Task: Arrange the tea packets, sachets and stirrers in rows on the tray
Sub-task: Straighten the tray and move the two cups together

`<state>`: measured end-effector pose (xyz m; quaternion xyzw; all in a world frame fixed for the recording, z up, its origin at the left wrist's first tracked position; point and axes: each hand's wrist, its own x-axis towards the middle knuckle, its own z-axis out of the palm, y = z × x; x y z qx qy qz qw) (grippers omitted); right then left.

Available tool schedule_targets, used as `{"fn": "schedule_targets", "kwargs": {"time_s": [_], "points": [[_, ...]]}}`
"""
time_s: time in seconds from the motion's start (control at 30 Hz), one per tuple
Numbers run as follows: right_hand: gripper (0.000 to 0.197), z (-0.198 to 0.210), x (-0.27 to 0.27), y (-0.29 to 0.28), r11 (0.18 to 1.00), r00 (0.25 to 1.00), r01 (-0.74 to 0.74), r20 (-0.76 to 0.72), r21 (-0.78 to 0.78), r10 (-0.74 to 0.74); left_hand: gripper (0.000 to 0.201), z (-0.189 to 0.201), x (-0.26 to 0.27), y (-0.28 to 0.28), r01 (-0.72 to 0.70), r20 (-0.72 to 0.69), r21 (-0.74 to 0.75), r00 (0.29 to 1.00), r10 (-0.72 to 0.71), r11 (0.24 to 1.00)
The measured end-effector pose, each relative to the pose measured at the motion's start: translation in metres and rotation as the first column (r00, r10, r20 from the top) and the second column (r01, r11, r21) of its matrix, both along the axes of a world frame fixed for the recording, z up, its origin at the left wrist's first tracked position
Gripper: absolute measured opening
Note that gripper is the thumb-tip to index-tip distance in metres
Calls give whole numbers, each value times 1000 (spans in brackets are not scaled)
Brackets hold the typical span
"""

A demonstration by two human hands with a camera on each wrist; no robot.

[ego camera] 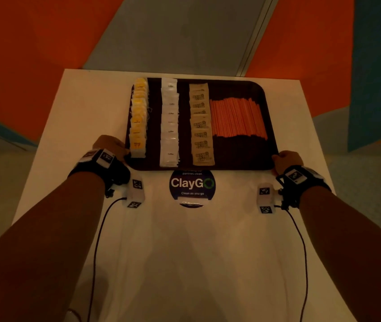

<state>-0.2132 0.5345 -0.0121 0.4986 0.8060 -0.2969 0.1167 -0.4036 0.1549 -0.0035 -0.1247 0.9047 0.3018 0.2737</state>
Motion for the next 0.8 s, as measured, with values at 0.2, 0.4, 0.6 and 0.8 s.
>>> {"fn": "schedule_targets", "kwargs": {"time_s": [0.2, 0.4, 0.6, 0.8], "points": [[30, 2, 4, 6, 1000, 1000, 6, 3, 3, -6, 30, -3, -2, 4, 31, 16, -18, 999, -31, 999], [31, 0, 4, 5, 1000, 1000, 8, -13, 9, -7, 32, -8, -3, 1, -3, 11, -11, 1000, 3, 1000], [31, 1, 4, 3, 1000, 999, 30, -23, 7, -30, 33, -11, -2, 0, 13, 14, -11, 1000, -12, 1000], [34, 9, 17, 3, 995, 991, 86, -98, -59, -92, 25, -7, -4, -3, 83, 33, -37, 996, -82, 996]]}}
